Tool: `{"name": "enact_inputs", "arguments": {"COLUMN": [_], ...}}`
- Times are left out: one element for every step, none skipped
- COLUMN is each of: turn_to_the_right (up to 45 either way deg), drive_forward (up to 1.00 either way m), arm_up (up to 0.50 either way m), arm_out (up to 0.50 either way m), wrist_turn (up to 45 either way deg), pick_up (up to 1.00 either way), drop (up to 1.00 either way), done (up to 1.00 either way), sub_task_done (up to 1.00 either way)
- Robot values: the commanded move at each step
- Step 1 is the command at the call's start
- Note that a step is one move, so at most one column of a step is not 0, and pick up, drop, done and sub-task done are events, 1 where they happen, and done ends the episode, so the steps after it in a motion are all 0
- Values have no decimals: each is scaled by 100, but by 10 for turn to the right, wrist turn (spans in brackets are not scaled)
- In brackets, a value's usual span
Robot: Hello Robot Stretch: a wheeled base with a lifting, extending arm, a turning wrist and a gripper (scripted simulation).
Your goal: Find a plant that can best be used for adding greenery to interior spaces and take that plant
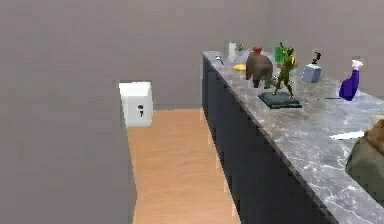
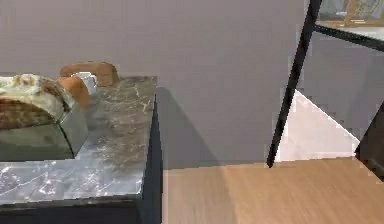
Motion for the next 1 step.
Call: {"name": "enact_inputs", "arguments": {"turn_to_the_right": [0], "drive_forward": [100], "arm_up": [0], "arm_out": [0], "wrist_turn": [0], "pick_up": [0], "drop": [0], "done": [0], "sub_task_done": [0]}}
